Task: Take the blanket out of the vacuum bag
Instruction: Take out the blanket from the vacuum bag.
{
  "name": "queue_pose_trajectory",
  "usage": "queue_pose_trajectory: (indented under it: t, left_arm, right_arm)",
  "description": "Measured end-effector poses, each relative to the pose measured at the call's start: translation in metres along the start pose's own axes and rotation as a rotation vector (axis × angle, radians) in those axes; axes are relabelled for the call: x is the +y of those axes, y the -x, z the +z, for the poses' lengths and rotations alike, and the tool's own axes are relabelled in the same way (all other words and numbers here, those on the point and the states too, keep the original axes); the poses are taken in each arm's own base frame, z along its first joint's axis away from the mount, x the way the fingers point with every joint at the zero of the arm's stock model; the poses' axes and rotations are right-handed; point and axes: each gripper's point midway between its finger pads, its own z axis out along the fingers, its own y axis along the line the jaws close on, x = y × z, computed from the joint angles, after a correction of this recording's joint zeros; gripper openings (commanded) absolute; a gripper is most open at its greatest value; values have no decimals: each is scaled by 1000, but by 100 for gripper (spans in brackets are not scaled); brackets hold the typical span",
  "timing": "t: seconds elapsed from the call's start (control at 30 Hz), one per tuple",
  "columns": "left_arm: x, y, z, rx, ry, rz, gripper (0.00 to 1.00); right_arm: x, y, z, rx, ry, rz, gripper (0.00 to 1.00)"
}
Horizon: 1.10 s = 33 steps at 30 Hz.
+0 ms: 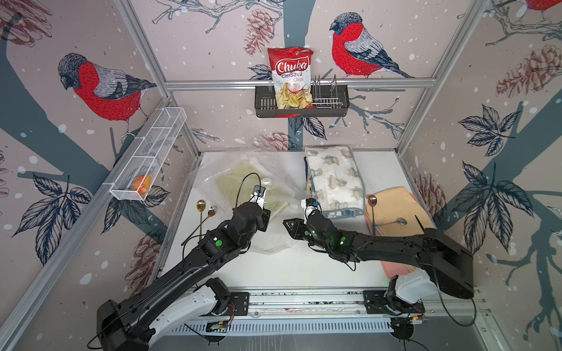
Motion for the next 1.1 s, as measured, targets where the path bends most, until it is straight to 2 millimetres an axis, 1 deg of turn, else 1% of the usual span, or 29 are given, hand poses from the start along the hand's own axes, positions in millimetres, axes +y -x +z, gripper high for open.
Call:
queue_pose_trajectory:
  t: [0.03,0.1,0.17,0.3,0.4,0.6,0.7,0.8,0.9,1.0,1.1]
  left_arm:
    - [-2,0,0,1,-10,-1,0]
    - [-2,0,-1,-1,-12,-2,0]
    - [-3,1,-1,-2,-17,-3,0]
    - [-7,-1,1,7,-40,0,0]
    - [-11,-2,1,12,-58,0,0]
    - [-13,-3,2,15,-68,1,0]
    - [-13,-3,1,13,-70,0,1]
    - [-15,-3,1,15,-81,0,3]
    - [-15,-4,1,16,-85,0,3]
    - [-16,-4,2,19,-84,2,4]
    - [-16,-4,2,19,-84,2,5]
  right_arm:
    - [-5,-3,6,3,-9,22,34]
    - [-14,-7,15,3,-27,67,42]
    - [-22,-10,25,-9,-40,111,48]
    - [-36,-11,44,-51,-55,213,57]
    - [-47,-8,59,-87,-69,281,58]
    - [-52,9,86,-155,-63,361,60]
    - [-61,16,97,-181,-82,390,63]
    - [-71,12,101,-186,-106,406,63]
    - [-71,8,100,-189,-117,399,63]
    - [-67,-2,89,-182,-121,373,62]
    - [-58,-22,73,-160,-118,303,61]
